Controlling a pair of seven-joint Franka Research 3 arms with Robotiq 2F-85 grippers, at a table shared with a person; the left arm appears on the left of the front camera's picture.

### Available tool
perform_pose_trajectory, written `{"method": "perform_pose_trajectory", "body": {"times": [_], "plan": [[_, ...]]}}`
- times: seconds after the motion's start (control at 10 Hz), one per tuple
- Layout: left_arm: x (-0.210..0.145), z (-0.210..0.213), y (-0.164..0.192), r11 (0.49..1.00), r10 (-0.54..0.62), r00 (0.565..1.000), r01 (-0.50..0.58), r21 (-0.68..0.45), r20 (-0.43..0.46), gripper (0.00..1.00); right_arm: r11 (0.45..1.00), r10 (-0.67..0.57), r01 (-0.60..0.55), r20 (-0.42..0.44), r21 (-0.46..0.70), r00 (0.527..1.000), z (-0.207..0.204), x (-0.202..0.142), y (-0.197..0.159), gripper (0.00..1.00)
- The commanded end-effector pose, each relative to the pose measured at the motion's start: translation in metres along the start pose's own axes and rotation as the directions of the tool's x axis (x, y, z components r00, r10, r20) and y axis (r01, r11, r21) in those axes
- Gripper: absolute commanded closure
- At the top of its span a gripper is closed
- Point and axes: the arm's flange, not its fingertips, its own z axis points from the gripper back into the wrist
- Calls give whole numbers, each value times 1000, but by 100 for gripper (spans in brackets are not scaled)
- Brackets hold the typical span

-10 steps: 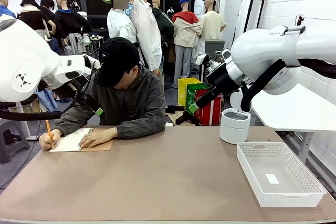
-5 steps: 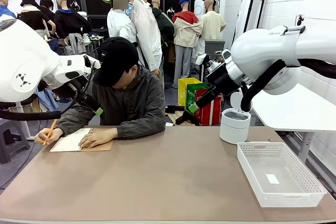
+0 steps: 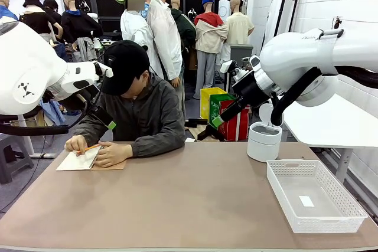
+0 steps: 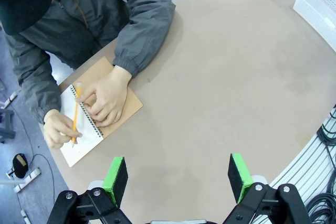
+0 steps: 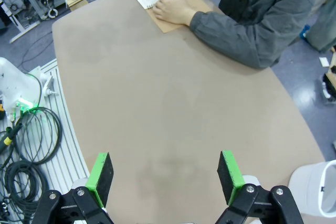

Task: Sort the paper based on its condition.
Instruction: If a person hands you a paper, place it in the Organizing basket , and if it's crumpled, put it in the Trash can.

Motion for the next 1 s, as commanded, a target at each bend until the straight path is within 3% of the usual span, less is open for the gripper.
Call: {"method": "perform_pose_trajectory", "body": {"times": [0.0, 0.9], "plan": [[0, 0, 1, 1000, 0, 1000, 0, -1, -1, 0, 1000, 4, -4, -4, 2, 1000, 0, -1, 1, 0], [0, 0, 1, 1000, 0, 1000, 0, -1, -1, 0, 1000, 4, -4, -4, 2, 1000, 0, -1, 1, 0]]}}
